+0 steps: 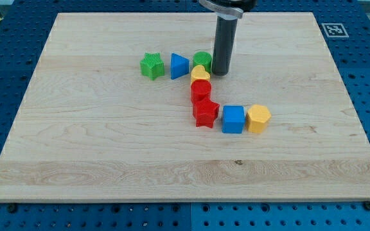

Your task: Push the green circle to the top of the blue triangle

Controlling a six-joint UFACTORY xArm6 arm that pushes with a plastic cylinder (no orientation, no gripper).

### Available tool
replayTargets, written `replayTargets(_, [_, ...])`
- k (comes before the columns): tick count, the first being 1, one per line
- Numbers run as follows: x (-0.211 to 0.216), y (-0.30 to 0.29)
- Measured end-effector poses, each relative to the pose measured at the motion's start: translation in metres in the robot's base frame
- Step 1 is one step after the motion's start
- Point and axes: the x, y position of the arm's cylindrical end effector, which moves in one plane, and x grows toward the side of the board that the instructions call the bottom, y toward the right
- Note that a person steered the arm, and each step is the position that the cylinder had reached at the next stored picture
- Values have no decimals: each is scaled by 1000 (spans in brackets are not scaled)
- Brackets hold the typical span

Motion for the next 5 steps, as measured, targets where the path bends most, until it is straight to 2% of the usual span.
replayTargets(4, [-9,-53])
replayTargets(5, [-22,-48])
